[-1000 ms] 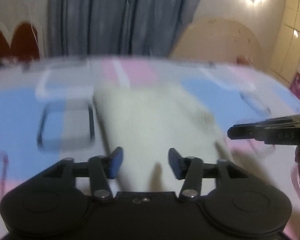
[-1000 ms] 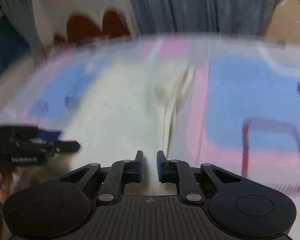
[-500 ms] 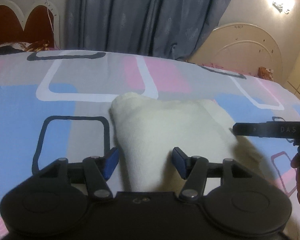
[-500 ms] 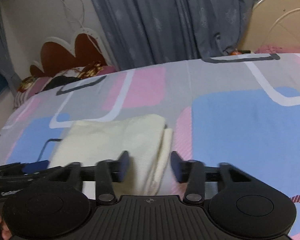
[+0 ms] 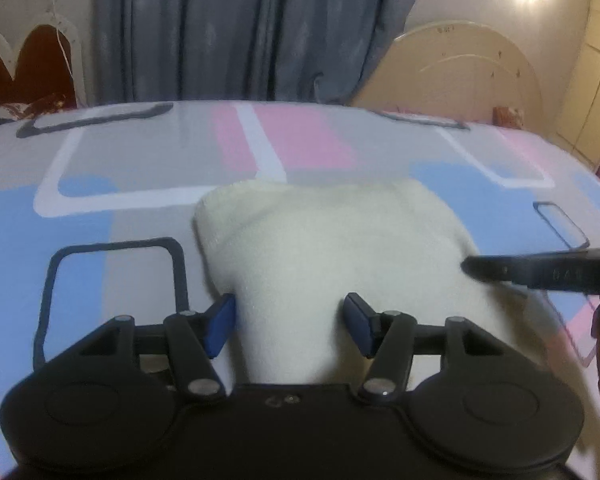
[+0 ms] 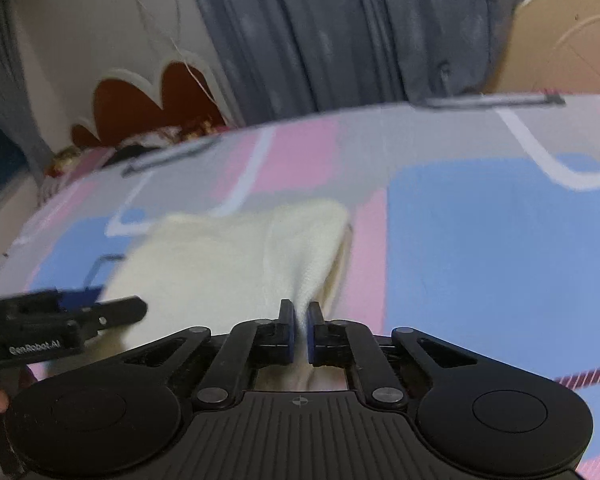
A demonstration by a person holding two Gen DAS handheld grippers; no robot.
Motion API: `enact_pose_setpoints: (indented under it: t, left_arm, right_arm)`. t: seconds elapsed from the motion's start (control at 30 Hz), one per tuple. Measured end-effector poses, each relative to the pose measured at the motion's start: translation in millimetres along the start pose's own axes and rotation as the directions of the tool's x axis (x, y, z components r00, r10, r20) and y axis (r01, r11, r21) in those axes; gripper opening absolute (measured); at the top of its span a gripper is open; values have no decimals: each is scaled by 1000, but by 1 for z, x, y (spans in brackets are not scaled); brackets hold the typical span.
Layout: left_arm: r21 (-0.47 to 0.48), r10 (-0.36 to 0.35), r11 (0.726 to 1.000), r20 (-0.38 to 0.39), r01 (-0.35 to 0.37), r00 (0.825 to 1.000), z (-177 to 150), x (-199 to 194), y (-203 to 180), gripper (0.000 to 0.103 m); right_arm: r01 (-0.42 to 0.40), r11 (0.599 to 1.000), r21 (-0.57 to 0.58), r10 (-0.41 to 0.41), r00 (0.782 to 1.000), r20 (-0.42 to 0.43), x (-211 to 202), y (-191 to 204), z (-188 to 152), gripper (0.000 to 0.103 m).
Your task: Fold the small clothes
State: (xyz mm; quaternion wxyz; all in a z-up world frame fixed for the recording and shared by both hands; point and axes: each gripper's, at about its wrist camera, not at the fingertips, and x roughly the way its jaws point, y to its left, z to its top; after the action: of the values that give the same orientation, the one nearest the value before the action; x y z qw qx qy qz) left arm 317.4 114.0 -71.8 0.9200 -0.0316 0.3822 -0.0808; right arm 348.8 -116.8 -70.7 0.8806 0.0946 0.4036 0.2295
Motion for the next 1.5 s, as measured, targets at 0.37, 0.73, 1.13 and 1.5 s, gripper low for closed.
enact_pose_setpoints:
  t: [0.37, 0.73, 1.13, 1.5]
  left_arm:
    - [79, 4, 997, -28, -2, 1000, -51, -46, -48, 56]
    - [32, 122, 992, 90, -125, 988, -69, -128, -77, 103]
    - [2, 181, 983, 120, -182, 976, -85, -203, -97, 103]
    - [-36, 225, 974, 198, -222, 954, -106, -259, -134, 103]
  right_arm:
    - [36, 964, -264, -47, 998, -34, -45, 49, -41, 5]
    - [102, 978, -183, -97, 995, 37, -119, 72, -53, 16]
    - [177, 971, -161, -149, 974, 172, -204, 99, -92, 103]
    - [167, 977, -134, -142, 973, 181, -266, 97, -117, 103]
